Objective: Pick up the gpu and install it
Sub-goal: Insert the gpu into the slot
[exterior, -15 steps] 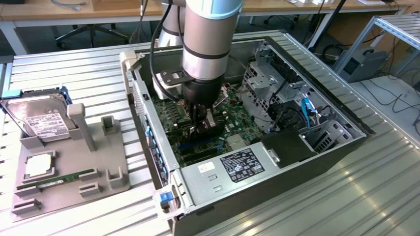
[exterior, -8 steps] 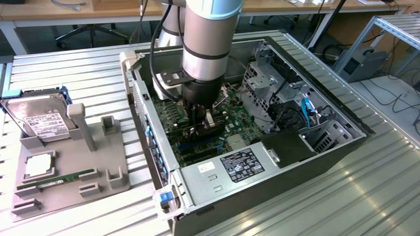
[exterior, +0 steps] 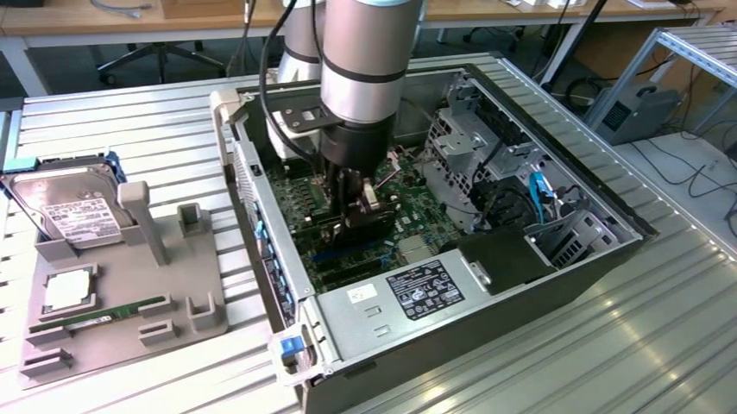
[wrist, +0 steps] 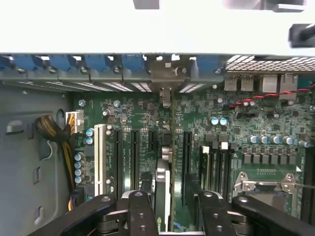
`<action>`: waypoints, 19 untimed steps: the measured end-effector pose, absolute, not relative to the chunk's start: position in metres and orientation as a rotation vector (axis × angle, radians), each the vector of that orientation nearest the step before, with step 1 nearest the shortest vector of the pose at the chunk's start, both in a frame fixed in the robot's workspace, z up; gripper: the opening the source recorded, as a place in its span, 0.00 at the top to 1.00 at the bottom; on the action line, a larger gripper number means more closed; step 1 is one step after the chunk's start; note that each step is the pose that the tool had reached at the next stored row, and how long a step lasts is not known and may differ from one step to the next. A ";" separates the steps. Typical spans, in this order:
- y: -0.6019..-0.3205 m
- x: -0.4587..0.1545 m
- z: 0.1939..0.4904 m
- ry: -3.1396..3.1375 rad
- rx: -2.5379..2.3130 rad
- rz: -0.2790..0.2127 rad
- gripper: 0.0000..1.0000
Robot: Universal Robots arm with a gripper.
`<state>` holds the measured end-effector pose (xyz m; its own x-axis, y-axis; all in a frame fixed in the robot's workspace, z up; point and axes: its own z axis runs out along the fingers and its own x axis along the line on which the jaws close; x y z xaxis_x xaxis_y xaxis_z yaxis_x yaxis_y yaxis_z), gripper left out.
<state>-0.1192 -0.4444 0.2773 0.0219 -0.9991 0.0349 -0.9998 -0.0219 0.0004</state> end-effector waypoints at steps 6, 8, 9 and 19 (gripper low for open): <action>-0.435 -0.119 0.300 -2.179 2.227 0.039 0.61; -0.433 -0.119 0.303 -2.179 2.227 0.039 0.74; -0.433 -0.119 0.303 -2.179 2.227 0.039 0.74; -0.433 -0.108 0.303 -2.172 2.221 0.024 0.89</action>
<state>-0.1084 -0.4331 0.3029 0.0227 -0.9991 0.0356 -0.9997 -0.0222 0.0143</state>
